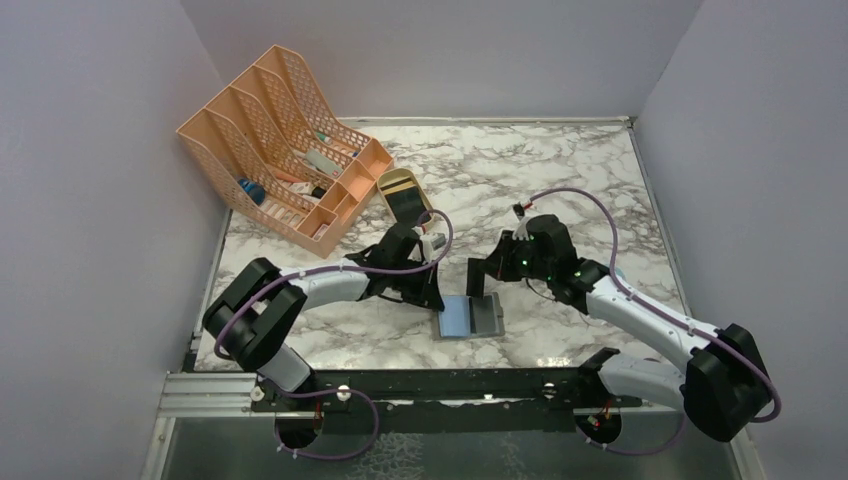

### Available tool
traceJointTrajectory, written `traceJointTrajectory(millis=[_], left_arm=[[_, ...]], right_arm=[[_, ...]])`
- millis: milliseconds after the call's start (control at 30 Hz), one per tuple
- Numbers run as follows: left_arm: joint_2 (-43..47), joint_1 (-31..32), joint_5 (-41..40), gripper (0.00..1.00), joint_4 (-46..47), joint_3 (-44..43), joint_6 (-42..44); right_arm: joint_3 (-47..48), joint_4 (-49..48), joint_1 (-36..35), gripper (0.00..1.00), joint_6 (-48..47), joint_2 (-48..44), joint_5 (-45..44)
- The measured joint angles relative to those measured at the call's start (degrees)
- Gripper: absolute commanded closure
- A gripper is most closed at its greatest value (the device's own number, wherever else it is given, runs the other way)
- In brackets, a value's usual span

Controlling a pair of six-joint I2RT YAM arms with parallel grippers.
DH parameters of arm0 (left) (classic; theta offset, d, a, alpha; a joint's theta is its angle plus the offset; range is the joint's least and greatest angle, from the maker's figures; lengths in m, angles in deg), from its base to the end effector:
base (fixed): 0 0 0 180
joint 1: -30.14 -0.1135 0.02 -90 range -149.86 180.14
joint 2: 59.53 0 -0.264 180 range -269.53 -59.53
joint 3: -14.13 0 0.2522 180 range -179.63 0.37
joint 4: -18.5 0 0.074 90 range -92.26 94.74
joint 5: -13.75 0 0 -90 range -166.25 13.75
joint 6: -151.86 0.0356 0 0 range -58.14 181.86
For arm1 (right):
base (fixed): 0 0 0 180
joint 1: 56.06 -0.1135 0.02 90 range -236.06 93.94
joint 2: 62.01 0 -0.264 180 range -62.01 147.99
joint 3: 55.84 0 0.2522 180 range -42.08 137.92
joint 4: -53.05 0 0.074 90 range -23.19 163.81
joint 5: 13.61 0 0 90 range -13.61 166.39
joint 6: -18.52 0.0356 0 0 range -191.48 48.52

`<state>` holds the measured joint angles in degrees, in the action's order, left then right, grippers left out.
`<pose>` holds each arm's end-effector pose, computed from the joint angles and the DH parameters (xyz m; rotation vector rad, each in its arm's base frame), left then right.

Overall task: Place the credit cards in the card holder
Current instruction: Insert the credit card into the card holder.

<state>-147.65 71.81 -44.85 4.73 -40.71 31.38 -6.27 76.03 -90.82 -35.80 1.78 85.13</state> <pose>0.2068 -0.2089 0.1626 0.5382 2.5529 -1.1899 0.1899 0.1383 0.2224 -0.0701 2.3448 0.8174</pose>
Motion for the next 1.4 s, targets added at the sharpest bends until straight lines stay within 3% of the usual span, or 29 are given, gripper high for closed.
traceJointTrajectory(millis=[600, 1067, 1233, 1400], left_arm=[[-2.12, 0.09, -3.69, 0.96, 3.82, 3.37, -1.14], [-1.46, 0.20, -4.70, 0.96, 5.03, 4.57, -1.14], [-1.36, 0.20, -5.38, 0.96, 4.98, 4.94, -1.16], [-1.36, 0.24, -5.95, 0.96, 4.98, 4.94, -1.16]], right_arm=[[-9.14, -9.31, 5.99, 0.99, -0.17, 4.57, 11.63], [-13.62, -15.45, 6.38, 0.99, 2.84, 4.94, 14.23], [-13.46, -14.19, 6.38, 0.99, 2.64, 4.83, 14.40], [-10.01, -6.08, 6.38, 0.99, -0.33, 1.68, 12.50]])
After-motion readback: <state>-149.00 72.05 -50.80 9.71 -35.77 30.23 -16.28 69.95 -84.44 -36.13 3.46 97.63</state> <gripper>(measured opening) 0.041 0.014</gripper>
